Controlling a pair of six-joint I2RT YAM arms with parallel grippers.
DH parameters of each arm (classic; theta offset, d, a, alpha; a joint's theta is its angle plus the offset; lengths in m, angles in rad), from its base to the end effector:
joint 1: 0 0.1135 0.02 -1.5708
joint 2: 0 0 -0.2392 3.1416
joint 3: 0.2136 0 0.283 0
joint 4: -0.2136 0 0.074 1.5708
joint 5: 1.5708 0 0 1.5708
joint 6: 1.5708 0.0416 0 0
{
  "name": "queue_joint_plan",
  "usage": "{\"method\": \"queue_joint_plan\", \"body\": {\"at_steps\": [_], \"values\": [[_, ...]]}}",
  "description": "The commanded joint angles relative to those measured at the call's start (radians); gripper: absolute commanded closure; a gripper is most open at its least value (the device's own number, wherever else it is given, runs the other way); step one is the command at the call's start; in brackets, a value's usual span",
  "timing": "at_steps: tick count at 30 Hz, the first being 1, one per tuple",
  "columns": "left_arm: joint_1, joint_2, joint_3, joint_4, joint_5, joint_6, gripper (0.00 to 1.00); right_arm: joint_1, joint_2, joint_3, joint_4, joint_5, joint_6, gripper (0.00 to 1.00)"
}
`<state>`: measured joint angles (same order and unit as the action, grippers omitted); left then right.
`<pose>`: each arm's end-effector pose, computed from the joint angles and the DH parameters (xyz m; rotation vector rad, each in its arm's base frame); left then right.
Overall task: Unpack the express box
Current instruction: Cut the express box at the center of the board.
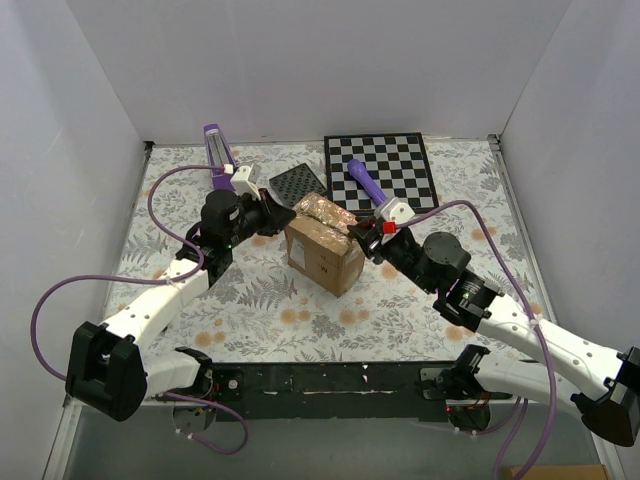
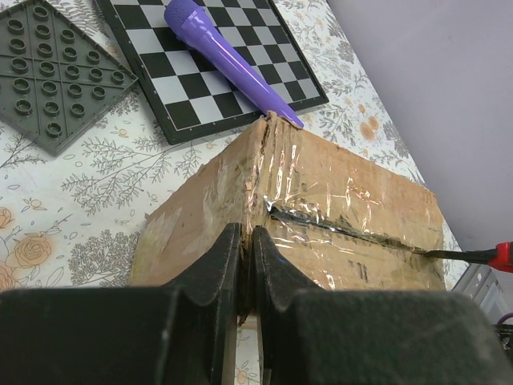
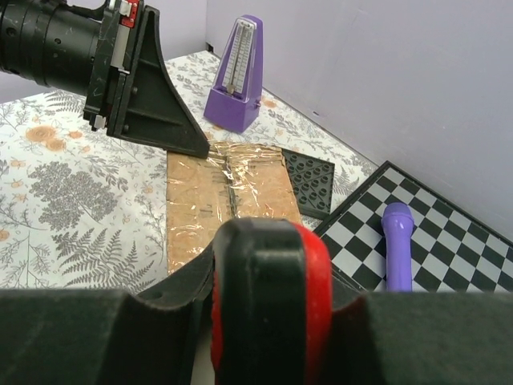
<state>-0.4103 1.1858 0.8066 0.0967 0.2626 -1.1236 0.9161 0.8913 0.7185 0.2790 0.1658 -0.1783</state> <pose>0.2882 -0.1371 0.2567 -0.5245 1.9895 -1.2617 0.1679 0.2075 0.3233 -0.6522 1.3331 0.4782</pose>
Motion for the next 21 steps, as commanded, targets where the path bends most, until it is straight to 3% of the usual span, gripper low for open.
{"method": "queue_joint_plan", "body": {"at_steps": [1, 21], "values": [[0.024, -0.046, 0.006, -0.028, -0.166, 0.018, 1.00, -0.016, -0.008, 0.062, -0.155, 0.096, 0.005, 0.99], [0.025, -0.081, -0.007, -0.043, -0.302, 0.012, 1.00, -0.016, -0.057, 0.085, -0.342, 0.146, 0.056, 0.99]]}}
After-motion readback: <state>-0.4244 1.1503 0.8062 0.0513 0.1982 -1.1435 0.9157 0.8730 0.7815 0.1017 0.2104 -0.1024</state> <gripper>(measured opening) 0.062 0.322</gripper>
